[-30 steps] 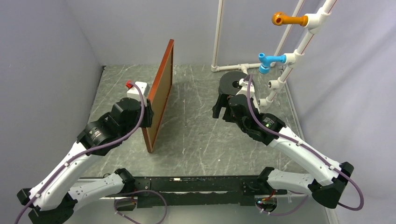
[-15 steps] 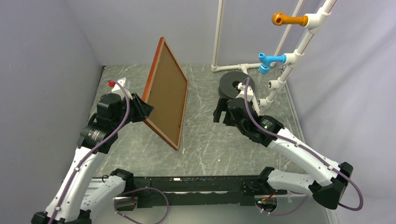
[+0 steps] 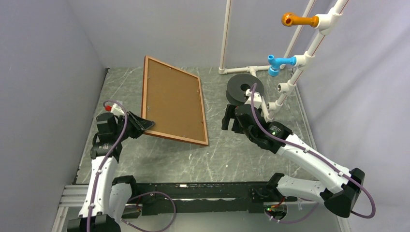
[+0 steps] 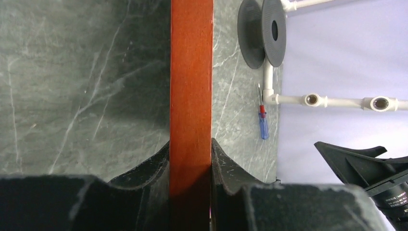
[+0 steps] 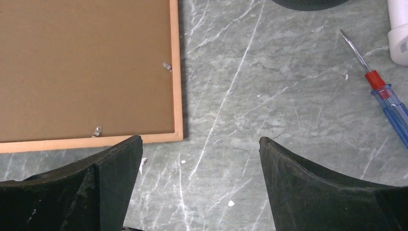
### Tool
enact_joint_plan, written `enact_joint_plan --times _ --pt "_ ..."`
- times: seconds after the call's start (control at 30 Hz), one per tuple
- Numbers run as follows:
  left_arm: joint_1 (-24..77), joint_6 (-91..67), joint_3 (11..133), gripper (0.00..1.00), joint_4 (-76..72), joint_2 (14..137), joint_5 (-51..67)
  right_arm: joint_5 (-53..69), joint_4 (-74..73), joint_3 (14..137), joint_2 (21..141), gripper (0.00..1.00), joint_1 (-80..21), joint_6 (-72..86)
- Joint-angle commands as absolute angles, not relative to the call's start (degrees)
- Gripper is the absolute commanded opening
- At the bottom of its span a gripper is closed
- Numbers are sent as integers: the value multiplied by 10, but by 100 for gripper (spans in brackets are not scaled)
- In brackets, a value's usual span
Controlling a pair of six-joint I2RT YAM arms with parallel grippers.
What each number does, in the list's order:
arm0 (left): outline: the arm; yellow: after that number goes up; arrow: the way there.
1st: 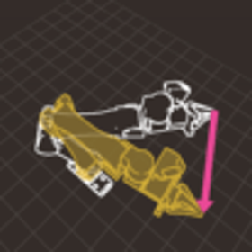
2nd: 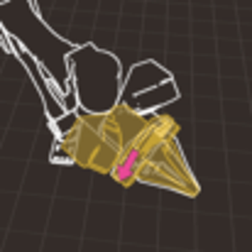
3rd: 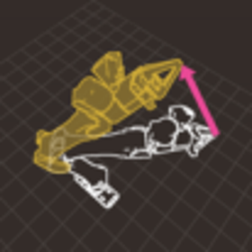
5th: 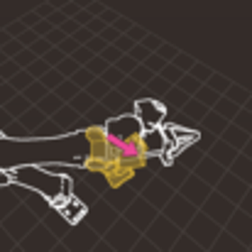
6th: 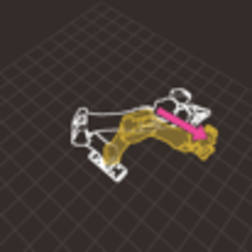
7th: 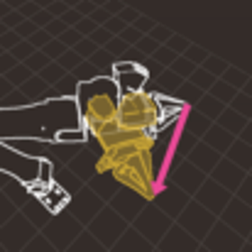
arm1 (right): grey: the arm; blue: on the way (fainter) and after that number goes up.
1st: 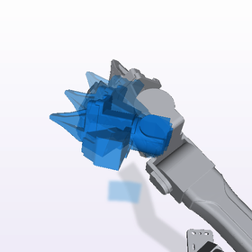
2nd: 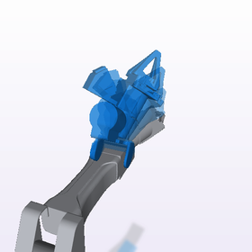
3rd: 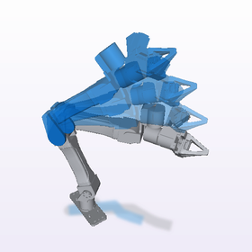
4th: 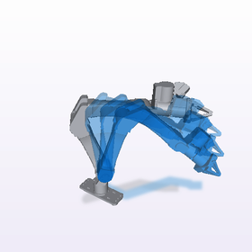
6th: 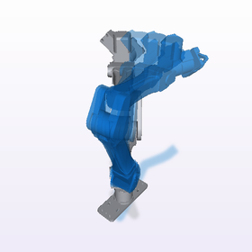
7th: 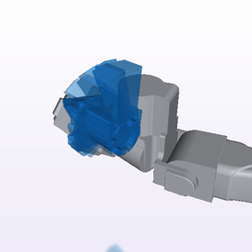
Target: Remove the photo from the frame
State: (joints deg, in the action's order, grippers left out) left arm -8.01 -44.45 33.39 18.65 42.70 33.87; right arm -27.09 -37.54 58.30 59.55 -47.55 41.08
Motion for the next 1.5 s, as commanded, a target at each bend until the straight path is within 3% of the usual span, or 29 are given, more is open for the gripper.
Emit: enact_joint_plan --times 0.0,0.7,0.97,1.13,1.23,1.47 --pt "-85 -436 300 0 88 459 392 -283 -369 574 588 93 -475 410" --pt "-58 -424 135 0 -68 630 388 -286 -352 534 610 93 -475 403" --pt "-48 -408 135 0 -33 661 333 -380 -394 528 654 91 -469 380" --pt "-48 -411 141 0 -47 705 335 -369 -373 497 662 90 -448 388" --pt "-48 -415 138 9 -52 714 330 -355 -357 480 658 90 -445 393" --pt "-48 -405 146 48 -6 676 296 -346 -345 464 654 89 -444 398"
